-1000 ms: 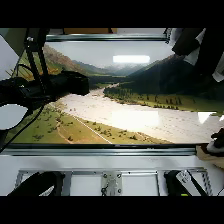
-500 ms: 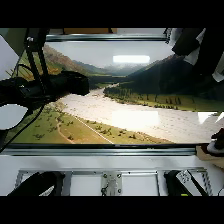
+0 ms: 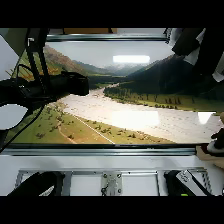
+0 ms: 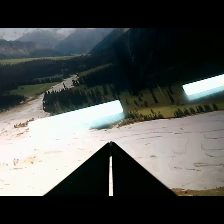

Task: Fold the clothes and pants, and hang the long-sleeved shirts on hangers.

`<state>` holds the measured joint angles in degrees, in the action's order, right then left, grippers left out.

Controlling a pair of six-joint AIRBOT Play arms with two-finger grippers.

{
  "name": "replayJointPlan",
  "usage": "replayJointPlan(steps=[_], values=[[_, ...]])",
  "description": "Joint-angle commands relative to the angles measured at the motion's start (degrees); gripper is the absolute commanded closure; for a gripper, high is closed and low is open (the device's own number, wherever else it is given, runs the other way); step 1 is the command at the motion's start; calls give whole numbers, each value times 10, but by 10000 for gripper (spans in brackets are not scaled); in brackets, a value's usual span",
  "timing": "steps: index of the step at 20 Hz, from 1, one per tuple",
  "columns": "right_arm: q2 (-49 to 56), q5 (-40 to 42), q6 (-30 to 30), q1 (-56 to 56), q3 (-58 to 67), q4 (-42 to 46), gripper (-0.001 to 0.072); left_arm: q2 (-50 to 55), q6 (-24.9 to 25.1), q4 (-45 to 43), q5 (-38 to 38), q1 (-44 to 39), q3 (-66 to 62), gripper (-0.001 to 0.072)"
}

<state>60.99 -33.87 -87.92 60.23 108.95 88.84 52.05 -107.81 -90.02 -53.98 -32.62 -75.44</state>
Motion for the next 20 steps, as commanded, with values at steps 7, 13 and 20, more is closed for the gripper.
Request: replayJointPlan(steps=[7, 13, 20], values=[[40, -16, -43, 75, 0, 4, 710, 0, 0, 0, 0, 0, 0, 693], [49, -89, -42, 76, 0, 8, 709, 0, 0, 0, 0, 0, 0, 693], [29, -122, -42, 75, 0, 5, 635, 0, 0, 0, 0, 0, 0, 693]])
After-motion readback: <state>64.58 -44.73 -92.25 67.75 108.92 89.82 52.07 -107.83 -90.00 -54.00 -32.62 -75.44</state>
